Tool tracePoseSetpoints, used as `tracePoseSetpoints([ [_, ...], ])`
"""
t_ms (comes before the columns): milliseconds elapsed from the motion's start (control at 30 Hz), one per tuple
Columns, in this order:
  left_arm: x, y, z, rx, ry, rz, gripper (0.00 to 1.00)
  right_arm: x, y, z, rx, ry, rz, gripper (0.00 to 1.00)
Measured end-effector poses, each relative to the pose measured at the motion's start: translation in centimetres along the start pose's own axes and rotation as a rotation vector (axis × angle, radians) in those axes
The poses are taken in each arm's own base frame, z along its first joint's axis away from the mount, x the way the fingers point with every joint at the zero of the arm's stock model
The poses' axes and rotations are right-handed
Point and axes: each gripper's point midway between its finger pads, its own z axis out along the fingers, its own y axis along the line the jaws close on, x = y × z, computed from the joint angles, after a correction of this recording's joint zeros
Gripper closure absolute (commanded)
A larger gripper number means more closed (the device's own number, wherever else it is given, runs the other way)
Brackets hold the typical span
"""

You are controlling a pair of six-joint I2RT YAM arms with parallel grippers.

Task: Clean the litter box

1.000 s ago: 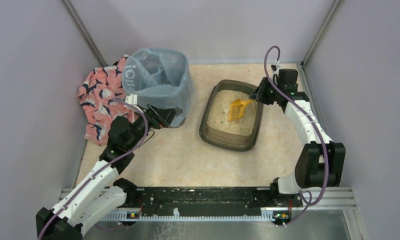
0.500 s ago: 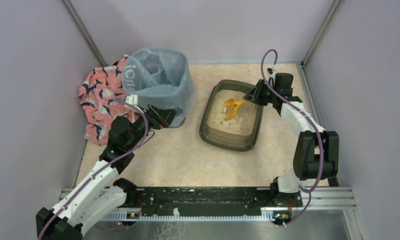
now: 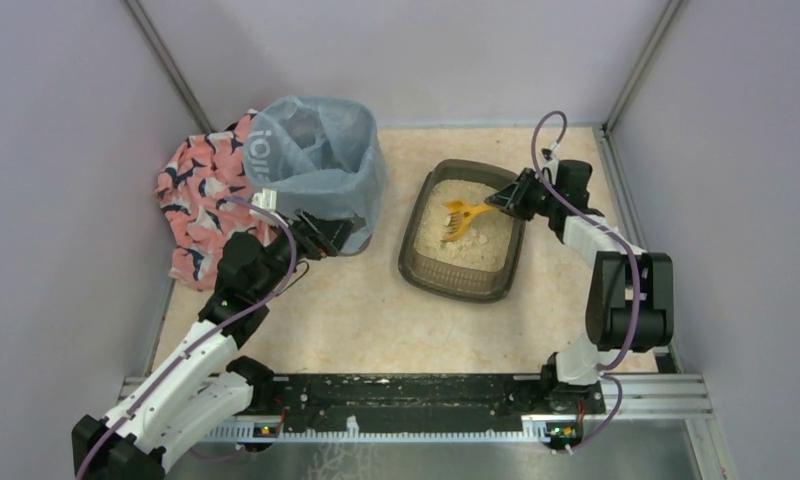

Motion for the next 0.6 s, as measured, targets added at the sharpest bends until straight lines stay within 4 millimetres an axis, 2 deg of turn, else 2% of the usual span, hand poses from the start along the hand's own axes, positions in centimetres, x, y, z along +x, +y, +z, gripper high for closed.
tracePoseSetpoints([
  [133, 0.1, -0.1, 0.0, 0.003, 0.003, -0.002, 0.01, 0.0, -2.0, -1.3, 0.007, -0.006, 0.079, 1.0],
  [233, 0.2, -0.1, 0.0, 0.005, 0.008, -0.003, 0.01, -0.5, -2.6, -2.3, 0.008, -0.025, 0.103, 1.0],
  [433, 0.8, -0.1, 0.2, 0.015, 0.035, -0.011, 0.01, -0.4, -1.1, -3.3, -0.065, -0.049, 0.105, 1.0],
  [600, 0.9, -0.2, 0.2, 0.019, 0.042, -0.011, 0.01, 0.3, -1.0, -3.7, -0.106, -0.053, 0.146, 1.0],
])
